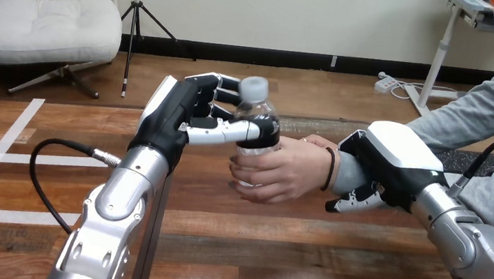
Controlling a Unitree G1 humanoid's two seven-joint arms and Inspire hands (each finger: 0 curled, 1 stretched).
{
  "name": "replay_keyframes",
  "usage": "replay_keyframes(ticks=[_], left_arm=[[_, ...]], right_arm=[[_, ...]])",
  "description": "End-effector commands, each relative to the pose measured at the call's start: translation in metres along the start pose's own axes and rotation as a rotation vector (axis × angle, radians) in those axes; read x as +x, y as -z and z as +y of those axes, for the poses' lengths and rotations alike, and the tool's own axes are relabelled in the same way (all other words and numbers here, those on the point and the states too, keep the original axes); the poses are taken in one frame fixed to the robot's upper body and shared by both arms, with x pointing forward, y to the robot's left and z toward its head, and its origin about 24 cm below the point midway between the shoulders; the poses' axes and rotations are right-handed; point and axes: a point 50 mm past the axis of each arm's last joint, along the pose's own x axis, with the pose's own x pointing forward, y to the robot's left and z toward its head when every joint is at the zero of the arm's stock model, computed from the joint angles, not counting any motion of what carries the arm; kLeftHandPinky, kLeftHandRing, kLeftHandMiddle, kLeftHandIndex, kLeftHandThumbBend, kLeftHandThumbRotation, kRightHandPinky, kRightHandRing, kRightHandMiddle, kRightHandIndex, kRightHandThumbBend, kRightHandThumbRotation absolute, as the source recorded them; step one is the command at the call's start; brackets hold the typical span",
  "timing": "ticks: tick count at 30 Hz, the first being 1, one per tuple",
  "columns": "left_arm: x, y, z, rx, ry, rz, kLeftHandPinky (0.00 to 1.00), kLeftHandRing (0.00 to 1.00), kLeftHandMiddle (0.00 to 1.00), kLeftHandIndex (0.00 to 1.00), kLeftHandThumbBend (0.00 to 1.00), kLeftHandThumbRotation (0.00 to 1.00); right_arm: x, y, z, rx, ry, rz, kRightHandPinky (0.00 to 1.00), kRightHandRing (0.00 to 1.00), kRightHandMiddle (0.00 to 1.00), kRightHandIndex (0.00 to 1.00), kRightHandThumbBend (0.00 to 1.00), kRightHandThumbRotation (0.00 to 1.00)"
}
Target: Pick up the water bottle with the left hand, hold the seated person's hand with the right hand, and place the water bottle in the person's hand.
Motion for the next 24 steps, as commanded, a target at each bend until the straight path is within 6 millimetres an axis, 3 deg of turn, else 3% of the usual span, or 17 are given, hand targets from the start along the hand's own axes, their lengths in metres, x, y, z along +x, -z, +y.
replay_keyframes(ticks=[1, 12, 24], left_arm=[[0.007, -0.014, 0.000, -0.016, 0.011, -0.060, 0.73, 0.82, 0.82, 0.80, 0.92, 0.57], [0.005, -0.010, 0.007, -0.012, 0.023, -0.051, 0.90, 0.92, 0.92, 0.92, 0.99, 0.73], [0.002, -0.005, 0.014, -0.022, 0.036, -0.041, 0.98, 0.98, 0.98, 0.99, 1.00, 0.82]], right_arm=[[0.023, -0.026, -0.042, -0.003, 0.140, -0.114, 0.21, 0.24, 0.29, 0.27, 0.74, 0.00], [0.023, -0.025, -0.042, 0.011, 0.139, -0.111, 0.21, 0.24, 0.29, 0.28, 0.74, 0.00], [0.022, -0.024, -0.041, 0.000, 0.135, -0.108, 0.20, 0.24, 0.28, 0.27, 0.74, 0.00]])
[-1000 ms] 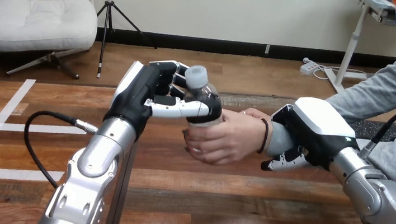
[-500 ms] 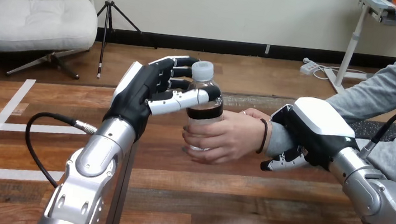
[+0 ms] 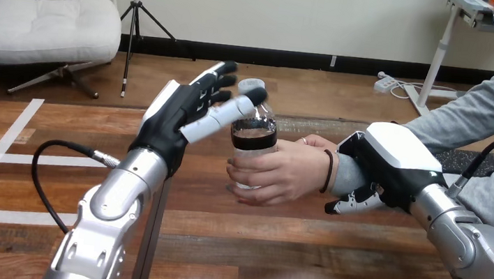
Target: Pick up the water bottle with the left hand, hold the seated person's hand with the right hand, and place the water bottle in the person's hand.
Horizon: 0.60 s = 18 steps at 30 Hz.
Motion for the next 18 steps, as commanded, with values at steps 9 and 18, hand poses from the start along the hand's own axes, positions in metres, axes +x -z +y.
replay_keyframes(ticks=[9, 18], left_arm=[[-0.0001, -0.0065, 0.0151, 0.029, -0.041, -0.049, 1.00, 1.00, 1.00, 1.00, 1.00, 0.89], [-0.0029, -0.0041, 0.0201, -0.012, -0.064, -0.059, 1.00, 1.00, 1.00, 1.00, 1.00, 0.96]], right_arm=[[0.0215, -0.0229, -0.0417, 0.008, 0.140, -0.096, 0.19, 0.23, 0.28, 0.27, 0.74, 0.00], [0.0207, -0.0228, -0.0416, 0.007, 0.144, -0.102, 0.19, 0.23, 0.28, 0.27, 0.74, 0.00]])
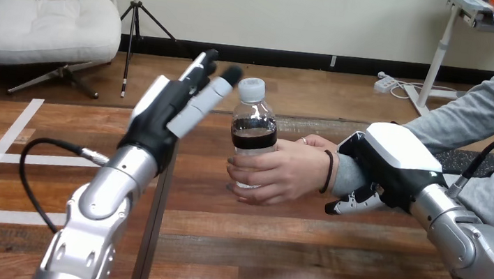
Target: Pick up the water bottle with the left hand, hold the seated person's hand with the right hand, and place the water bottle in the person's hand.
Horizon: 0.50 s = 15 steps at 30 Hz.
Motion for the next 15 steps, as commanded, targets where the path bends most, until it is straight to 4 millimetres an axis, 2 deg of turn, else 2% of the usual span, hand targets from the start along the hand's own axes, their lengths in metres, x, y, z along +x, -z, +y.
replay_keyframes(ticks=[1, 15], left_arm=[[0.000, -0.003, 0.010, -0.033, -0.043, -0.039, 1.00, 1.00, 1.00, 1.00, 1.00, 0.96], [-0.011, 0.003, 0.024, -0.125, -0.105, -0.034, 1.00, 1.00, 1.00, 1.00, 1.00, 1.00]], right_arm=[[0.021, -0.023, -0.042, 0.011, 0.146, -0.100, 0.19, 0.23, 0.28, 0.27, 0.74, 0.00], [0.019, -0.021, -0.042, 0.019, 0.146, -0.098, 0.18, 0.22, 0.27, 0.27, 0.74, 0.00]])
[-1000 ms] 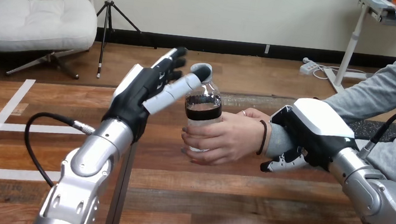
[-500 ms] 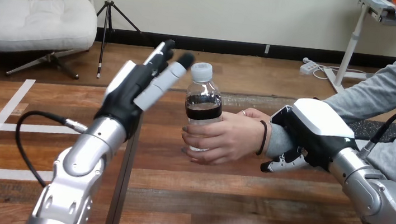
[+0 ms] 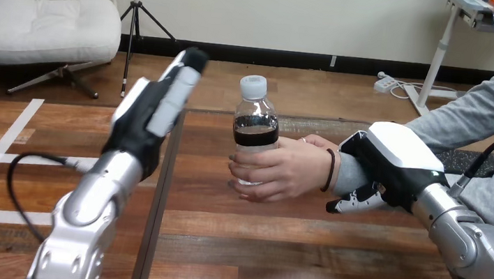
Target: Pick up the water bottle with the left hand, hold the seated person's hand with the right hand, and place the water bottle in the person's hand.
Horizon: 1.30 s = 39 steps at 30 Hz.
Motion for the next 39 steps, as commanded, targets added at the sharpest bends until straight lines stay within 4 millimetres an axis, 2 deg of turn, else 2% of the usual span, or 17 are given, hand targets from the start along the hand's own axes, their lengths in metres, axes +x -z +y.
replay_keyframes(ticks=[1, 13, 22, 31, 39], left_arm=[[-0.002, -0.007, 0.013, -0.026, -0.052, -0.039, 1.00, 1.00, 1.00, 1.00, 1.00, 1.00], [-0.012, -0.004, 0.028, -0.055, -0.136, -0.038, 1.00, 1.00, 1.00, 0.99, 1.00, 1.00], [-0.018, -0.003, 0.038, -0.077, -0.174, -0.042, 1.00, 1.00, 1.00, 0.98, 0.99, 1.00], [-0.023, -0.002, 0.044, -0.080, -0.201, -0.051, 1.00, 0.98, 0.98, 0.95, 0.97, 1.00], [-0.027, -0.003, 0.047, -0.081, -0.208, -0.053, 1.00, 0.98, 0.98, 0.95, 0.95, 1.00]], right_arm=[[0.019, -0.022, -0.040, 0.014, 0.145, -0.105, 0.18, 0.22, 0.27, 0.27, 0.74, 0.00], [0.018, -0.019, -0.042, 0.035, 0.141, -0.086, 0.19, 0.23, 0.28, 0.29, 0.79, 0.01], [0.018, -0.018, -0.043, 0.044, 0.118, -0.072, 0.24, 0.29, 0.35, 0.37, 0.83, 0.12], [0.019, -0.015, -0.043, 0.019, 0.065, -0.048, 0.40, 0.46, 0.51, 0.54, 0.86, 0.25], [0.019, -0.014, -0.043, -0.020, 0.034, -0.041, 0.54, 0.60, 0.63, 0.66, 0.91, 0.44]])
